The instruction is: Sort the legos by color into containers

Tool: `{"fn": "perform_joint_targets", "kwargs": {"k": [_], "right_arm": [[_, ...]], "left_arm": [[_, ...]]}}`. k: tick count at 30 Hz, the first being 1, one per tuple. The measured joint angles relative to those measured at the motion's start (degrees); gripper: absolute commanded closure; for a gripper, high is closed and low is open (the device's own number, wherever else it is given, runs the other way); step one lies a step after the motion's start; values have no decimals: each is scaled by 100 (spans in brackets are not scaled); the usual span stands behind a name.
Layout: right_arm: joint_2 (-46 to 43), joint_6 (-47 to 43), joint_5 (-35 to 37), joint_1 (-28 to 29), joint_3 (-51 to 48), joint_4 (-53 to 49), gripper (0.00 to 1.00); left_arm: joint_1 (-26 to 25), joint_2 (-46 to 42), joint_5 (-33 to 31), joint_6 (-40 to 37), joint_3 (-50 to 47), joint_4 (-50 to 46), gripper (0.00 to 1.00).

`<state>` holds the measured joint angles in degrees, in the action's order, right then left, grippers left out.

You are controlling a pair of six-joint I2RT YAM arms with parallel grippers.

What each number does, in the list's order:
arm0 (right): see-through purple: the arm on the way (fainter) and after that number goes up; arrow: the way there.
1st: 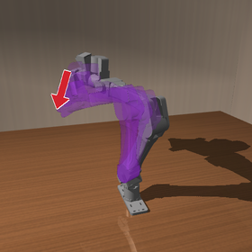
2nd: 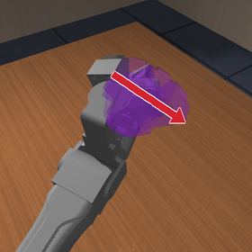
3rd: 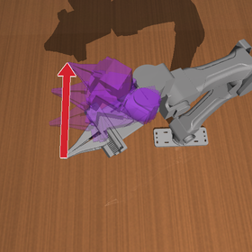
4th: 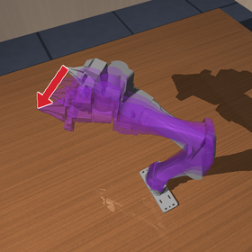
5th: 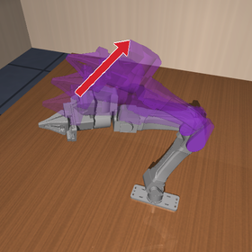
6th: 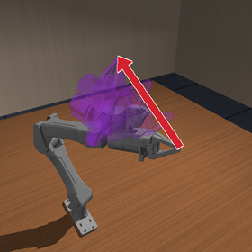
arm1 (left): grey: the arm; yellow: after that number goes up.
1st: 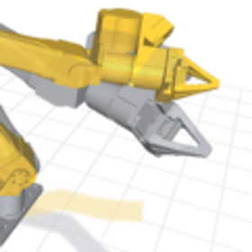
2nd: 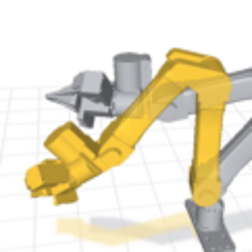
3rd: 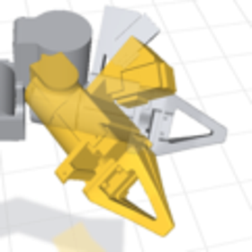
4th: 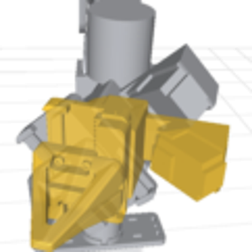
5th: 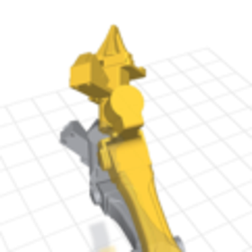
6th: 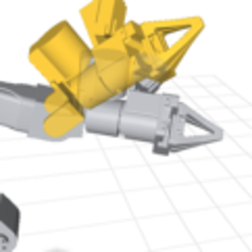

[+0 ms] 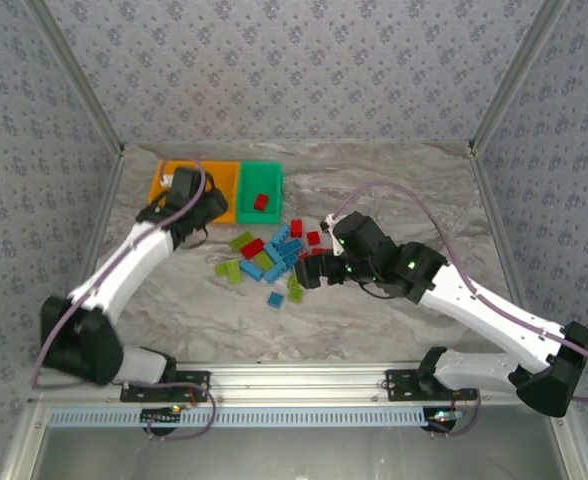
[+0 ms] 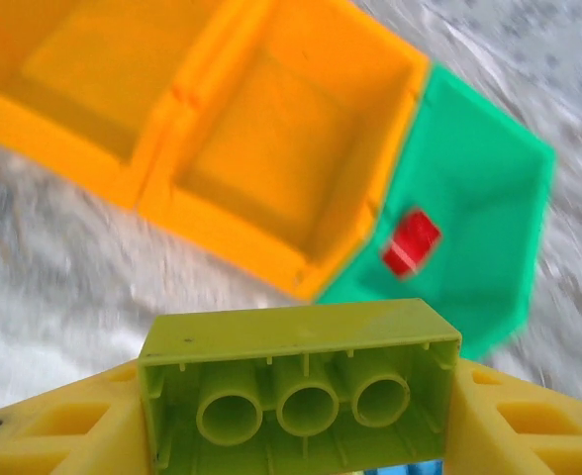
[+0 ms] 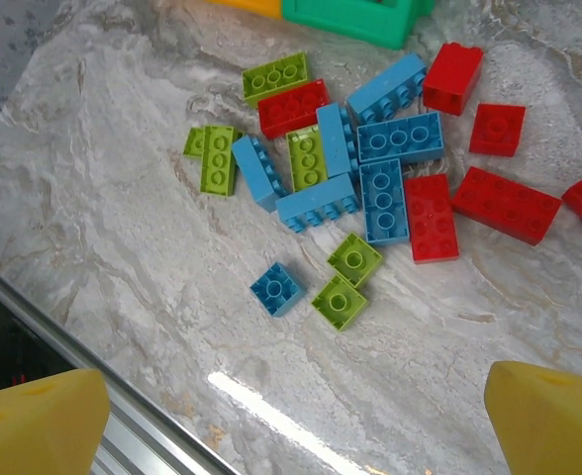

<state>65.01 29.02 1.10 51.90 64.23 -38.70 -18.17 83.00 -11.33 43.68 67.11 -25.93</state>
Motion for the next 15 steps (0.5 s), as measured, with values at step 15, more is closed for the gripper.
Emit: {"fn": "perform_joint_targets", "kwargs": {"k": [15], "right_arm": [[-1161, 328, 608, 0, -568, -358, 0]], "left_arm": [[522, 2752, 922, -323, 2146, 17, 19]]}}
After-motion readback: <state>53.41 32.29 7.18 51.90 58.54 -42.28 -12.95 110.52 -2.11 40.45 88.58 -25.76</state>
